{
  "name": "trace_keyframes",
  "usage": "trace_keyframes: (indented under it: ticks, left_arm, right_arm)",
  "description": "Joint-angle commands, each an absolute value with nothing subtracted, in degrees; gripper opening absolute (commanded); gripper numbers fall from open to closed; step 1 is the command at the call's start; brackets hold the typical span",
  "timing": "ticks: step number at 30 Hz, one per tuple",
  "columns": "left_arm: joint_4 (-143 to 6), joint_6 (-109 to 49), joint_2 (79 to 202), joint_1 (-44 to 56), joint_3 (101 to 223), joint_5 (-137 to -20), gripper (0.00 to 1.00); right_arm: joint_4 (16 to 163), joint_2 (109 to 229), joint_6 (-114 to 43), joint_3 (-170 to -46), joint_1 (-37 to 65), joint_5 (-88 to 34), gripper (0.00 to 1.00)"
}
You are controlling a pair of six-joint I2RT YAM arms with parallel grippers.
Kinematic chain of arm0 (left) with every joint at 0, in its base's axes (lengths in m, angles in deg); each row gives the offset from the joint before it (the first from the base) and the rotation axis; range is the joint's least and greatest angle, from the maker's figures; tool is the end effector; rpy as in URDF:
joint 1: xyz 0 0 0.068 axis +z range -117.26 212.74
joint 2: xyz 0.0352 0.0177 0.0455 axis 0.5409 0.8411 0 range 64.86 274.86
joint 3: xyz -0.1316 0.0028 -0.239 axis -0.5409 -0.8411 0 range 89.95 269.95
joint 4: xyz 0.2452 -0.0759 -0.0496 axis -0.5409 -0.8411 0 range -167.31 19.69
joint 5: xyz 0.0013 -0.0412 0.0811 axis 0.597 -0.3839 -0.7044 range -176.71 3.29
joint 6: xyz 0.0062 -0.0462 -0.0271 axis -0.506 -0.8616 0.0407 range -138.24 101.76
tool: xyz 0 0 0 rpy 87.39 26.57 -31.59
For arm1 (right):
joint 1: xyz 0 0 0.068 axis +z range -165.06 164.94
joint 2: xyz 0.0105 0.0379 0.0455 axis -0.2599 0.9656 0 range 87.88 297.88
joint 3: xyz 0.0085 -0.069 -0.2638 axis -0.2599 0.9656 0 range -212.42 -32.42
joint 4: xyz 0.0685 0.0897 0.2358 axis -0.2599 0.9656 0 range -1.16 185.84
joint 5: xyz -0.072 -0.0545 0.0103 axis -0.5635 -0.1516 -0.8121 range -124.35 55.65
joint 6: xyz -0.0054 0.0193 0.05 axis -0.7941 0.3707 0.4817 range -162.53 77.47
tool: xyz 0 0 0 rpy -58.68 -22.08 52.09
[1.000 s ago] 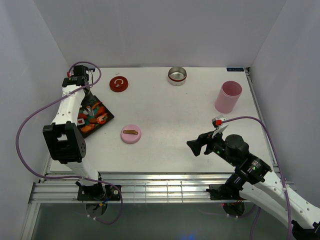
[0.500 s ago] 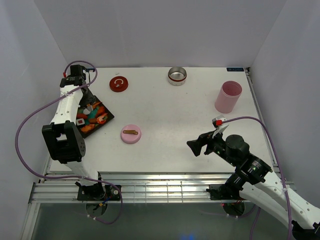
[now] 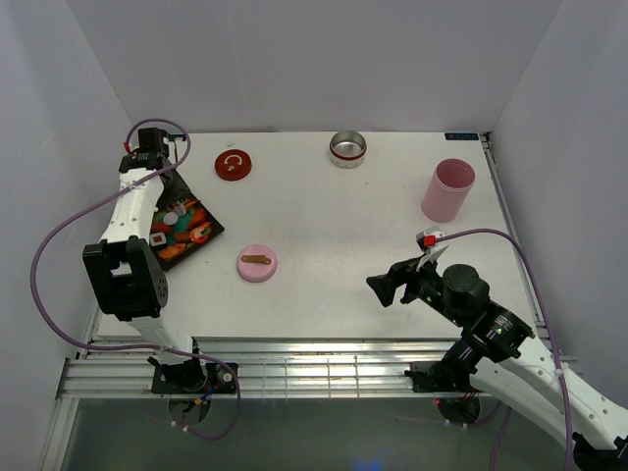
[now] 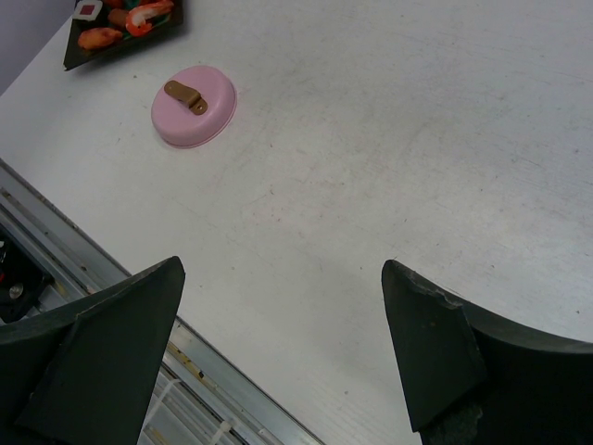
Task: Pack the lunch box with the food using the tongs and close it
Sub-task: Pick up the fake food from the plate.
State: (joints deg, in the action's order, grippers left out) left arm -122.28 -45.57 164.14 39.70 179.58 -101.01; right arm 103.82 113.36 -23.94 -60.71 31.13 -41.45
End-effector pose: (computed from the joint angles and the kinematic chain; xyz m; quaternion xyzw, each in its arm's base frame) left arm 0.3620 0.0530 0.2966 -0.3127 0.9102 0.0758 0.2607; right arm 0.0933 0.0908 0.2759 -0.1476 0.7634 0.2952 0.5552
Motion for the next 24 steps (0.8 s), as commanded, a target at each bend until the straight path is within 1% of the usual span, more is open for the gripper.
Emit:
trace_keyframes:
  ticks: [1,24]
  left_arm:
    - [-119.8,-47.0,163.7,39.9,178.9,-99.8,0.57]
    - [-118.1,-51.2,163.8,39.9,174.4,-99.7,0.56]
  right_arm:
    - [101.8,112.8,-25.0,-61.0,31.1,-40.9,0.92]
    - [101.9,112.4,-24.9,-61.2,31.1,-40.7,0.92]
